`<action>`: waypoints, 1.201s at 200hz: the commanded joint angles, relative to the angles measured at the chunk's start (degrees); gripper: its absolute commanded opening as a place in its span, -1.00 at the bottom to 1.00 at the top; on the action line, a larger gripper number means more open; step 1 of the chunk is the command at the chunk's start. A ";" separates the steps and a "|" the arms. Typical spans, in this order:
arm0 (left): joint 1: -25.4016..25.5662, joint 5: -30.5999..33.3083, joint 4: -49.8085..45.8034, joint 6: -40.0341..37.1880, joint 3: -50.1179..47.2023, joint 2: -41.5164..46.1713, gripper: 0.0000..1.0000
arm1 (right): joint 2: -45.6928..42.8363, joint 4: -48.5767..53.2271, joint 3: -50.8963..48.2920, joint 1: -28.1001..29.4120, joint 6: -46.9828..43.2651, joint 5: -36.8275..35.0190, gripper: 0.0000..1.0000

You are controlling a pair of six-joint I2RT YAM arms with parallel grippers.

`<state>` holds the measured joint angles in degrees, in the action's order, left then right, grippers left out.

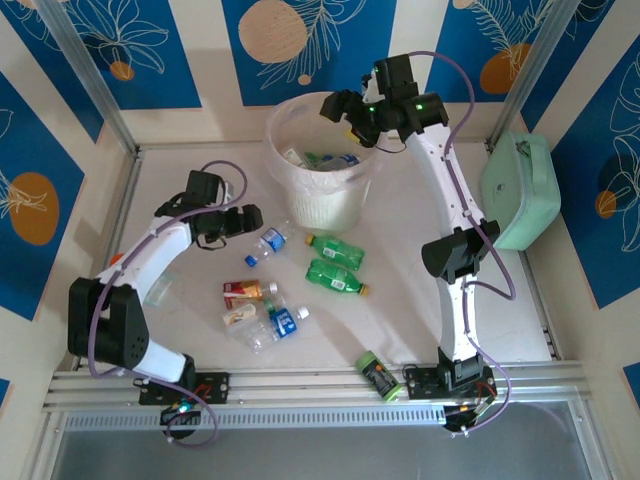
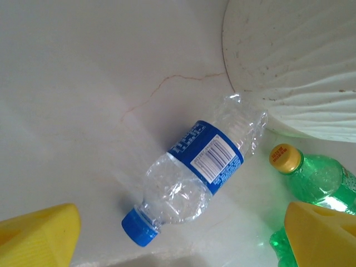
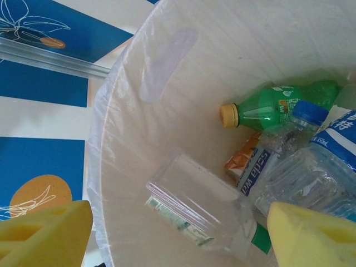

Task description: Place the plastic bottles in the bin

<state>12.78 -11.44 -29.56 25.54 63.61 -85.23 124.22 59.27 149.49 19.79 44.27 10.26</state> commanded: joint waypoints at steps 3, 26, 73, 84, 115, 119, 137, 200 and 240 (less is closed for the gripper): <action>0.10 -1.88 0.71 -2.63 2.17 -2.30 0.88 | -5.66 1.97 0.84 -0.29 -2.70 -1.02 0.64; 1.25 -1.29 1.21 -3.97 1.77 -3.98 0.87 | -11.56 3.03 -4.37 0.71 -5.33 -3.60 0.61; 4.86 -0.57 3.29 -5.97 1.01 -7.99 0.87 | -32.88 -4.22 -32.60 5.74 -8.70 -10.41 0.61; 5.65 -0.42 3.68 -6.97 1.56 -9.22 0.87 | -38.25 -5.93 -39.64 8.06 -9.33 -13.65 0.62; 6.66 1.95 3.56 -10.78 4.23 -13.81 0.86 | -50.40 -7.29 -56.63 14.91 -7.85 -24.99 0.67; 6.69 2.12 3.40 -11.29 4.46 -14.29 0.86 | -51.90 -7.40 -58.88 15.58 -7.17 -26.04 0.68; 7.00 2.12 3.19 -12.62 5.55 -16.60 0.86 | -56.59 -7.80 -65.92 16.16 -4.35 -27.50 0.70; 7.99 3.97 4.46 -14.04 7.09 -21.76 0.80 | -66.74 -12.47 -77.45 9.59 -0.16 -26.00 0.76; 8.14 4.28 5.35 -13.58 6.53 -22.78 0.68 | -65.10 -13.36 -77.88 1.93 1.70 -14.05 0.75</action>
<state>20.43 -8.25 -24.67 12.95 69.10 -106.94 58.08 47.24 72.25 23.75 43.90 -11.44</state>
